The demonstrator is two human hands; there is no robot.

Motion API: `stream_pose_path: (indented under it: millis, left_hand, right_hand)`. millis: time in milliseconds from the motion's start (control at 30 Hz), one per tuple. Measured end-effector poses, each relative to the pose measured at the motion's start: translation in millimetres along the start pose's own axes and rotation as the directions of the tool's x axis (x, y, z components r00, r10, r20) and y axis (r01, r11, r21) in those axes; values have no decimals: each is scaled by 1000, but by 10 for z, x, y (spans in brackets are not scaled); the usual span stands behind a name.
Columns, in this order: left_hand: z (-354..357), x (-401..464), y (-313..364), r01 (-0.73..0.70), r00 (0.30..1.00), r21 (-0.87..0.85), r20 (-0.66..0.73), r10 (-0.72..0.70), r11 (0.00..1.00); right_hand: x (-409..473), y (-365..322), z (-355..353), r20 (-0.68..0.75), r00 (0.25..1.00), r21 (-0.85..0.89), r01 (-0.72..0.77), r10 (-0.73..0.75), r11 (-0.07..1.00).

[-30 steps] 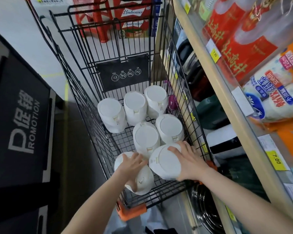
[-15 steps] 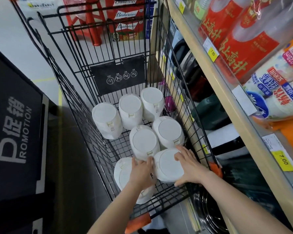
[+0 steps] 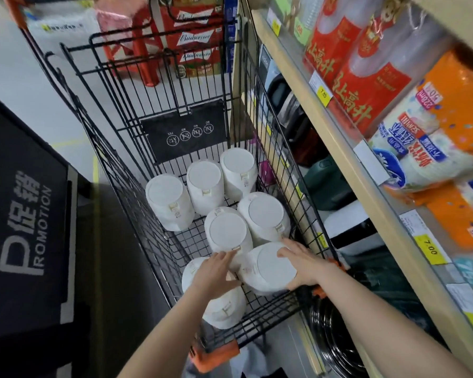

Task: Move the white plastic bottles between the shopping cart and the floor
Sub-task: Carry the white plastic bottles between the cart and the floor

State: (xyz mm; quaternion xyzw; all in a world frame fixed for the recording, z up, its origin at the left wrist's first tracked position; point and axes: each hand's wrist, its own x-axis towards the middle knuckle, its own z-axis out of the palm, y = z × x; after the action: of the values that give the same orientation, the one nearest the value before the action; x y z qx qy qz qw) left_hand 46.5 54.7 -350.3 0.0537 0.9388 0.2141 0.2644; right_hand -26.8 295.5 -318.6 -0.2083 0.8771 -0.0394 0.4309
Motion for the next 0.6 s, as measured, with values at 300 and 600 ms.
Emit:
stream_pose_path:
  millis: [300,600]
  left_hand:
    - [-979,-115,512,-190,981,53,-18,191,980]
    - [-915,-418,1519,-640,768,239,197,609,730]
  right_hand:
    - [-1165,-297,-344,-135,959,358,-187,249,915]
    - [-2666,-836,729,-216,729,706,-342,649,620]
